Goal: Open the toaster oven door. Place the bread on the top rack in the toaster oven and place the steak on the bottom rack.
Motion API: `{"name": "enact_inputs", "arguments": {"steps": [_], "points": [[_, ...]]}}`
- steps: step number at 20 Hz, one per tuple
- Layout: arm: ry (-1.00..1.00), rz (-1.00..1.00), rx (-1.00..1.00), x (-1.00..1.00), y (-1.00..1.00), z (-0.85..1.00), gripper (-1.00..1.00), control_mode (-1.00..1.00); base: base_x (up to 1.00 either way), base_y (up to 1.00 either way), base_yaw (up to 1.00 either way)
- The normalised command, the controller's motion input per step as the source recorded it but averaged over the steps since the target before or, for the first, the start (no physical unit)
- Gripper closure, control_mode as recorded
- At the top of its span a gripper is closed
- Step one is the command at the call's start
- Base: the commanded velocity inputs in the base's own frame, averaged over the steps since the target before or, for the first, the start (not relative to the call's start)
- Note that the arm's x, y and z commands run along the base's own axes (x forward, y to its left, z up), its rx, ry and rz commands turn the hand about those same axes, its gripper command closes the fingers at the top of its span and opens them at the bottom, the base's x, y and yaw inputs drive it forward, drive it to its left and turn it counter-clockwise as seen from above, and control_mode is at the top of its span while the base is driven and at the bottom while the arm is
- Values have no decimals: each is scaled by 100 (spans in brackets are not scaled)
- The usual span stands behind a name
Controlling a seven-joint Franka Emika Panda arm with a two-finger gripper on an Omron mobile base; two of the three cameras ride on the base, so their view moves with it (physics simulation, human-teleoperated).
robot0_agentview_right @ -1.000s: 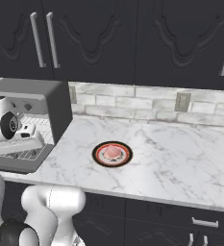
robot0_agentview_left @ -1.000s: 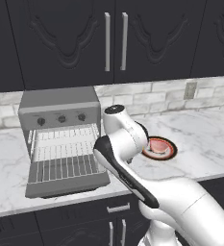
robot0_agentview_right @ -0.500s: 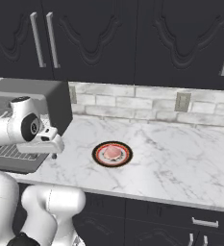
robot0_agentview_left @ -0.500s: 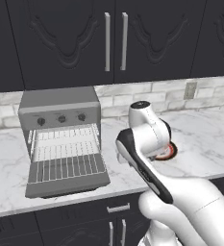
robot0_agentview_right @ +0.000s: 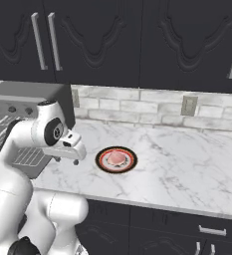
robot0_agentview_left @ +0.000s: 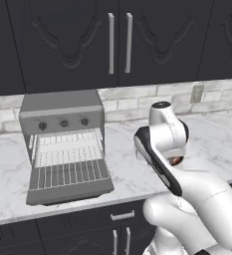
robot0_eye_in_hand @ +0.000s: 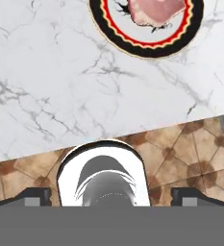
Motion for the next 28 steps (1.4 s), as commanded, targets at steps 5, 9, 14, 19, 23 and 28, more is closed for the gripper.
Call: {"name": "enact_inputs", "arguments": {"steps": [5, 9, 14, 19, 23, 28], "points": [[12, 1, 0, 48, -57, -6, -100, -100, 0, 0, 0], [8, 11, 0, 56, -43, -7, -100, -100, 0, 0, 0], [2, 13, 0, 46, -34, -15, -100, -100, 0, 0, 0], [0, 23, 0, 9, -29, -24, -100, -100, 0, 0, 0], [2, 19, 0, 27, -11, -39, -100, -100, 0, 0, 0], [0, 18, 0, 34, -1, -25, -100, -100, 0, 0, 0]]}}
